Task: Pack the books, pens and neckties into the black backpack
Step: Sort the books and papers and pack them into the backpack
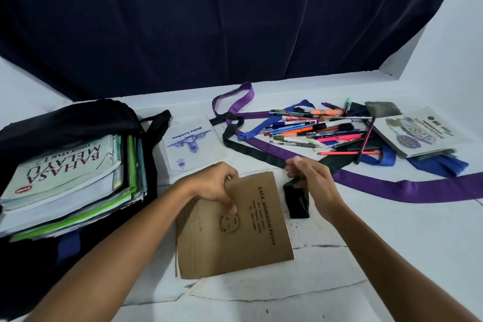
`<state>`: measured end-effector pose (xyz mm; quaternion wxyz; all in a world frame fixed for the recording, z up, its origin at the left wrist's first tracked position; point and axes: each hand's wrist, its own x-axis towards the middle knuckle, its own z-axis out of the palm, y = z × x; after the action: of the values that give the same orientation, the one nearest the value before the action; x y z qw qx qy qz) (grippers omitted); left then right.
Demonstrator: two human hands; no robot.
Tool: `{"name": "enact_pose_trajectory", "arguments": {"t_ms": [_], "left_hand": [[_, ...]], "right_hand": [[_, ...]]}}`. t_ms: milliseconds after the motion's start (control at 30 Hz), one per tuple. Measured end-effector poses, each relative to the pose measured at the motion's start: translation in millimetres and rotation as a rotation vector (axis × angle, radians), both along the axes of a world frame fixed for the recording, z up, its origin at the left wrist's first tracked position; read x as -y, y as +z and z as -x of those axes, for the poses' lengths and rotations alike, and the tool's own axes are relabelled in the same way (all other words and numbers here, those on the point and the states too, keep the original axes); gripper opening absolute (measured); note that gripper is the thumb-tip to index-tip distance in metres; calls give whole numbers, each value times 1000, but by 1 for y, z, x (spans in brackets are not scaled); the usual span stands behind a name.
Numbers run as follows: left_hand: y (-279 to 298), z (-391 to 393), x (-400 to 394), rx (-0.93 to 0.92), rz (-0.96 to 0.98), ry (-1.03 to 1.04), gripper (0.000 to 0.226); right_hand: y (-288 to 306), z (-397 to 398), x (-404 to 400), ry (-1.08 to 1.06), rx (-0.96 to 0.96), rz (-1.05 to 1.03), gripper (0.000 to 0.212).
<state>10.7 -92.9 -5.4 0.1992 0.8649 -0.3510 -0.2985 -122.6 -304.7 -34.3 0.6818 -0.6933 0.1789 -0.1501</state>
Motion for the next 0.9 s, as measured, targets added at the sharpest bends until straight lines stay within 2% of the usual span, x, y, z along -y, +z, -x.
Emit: {"name": "enact_pose_trajectory", "arguments": {"t_ms": [67,133,200,233,300,367,467,567,733,833,900], "left_hand": [[3,-6,-18,-73,142,117,44],[5,-10,-37,-167,343,274,59],[3,-8,-51,-259,577,453,75],[1,-5,-55,-300,695,524,76],[-2,5,-57,-345,898,614,69],[-7,16,-54,-339,1036,678,66],[-18,29,-52,-314,1184,759,67],[-24,38,-55,-306,1225,761,81],[-20,45,-61,-202,1148,642,76],[-7,47,-60,-160,1159,649,84],[2,47,-60,-139,1172,605,74]], "right_hand": [[-6,2,-4,-6,39,-227,47],[-10,2,-11,78,89,-395,74],[-11,0,-20,222,108,-457,98],[-9,-1,-26,304,106,-463,104],[0,-5,-41,417,95,-428,97],[9,-10,-56,462,116,-271,76],[22,-16,-70,309,156,15,46],[19,-15,-69,283,180,79,42],[14,-7,-69,312,193,49,42],[26,-7,-69,341,267,-11,45],[36,-9,-69,367,310,-23,42]]}}
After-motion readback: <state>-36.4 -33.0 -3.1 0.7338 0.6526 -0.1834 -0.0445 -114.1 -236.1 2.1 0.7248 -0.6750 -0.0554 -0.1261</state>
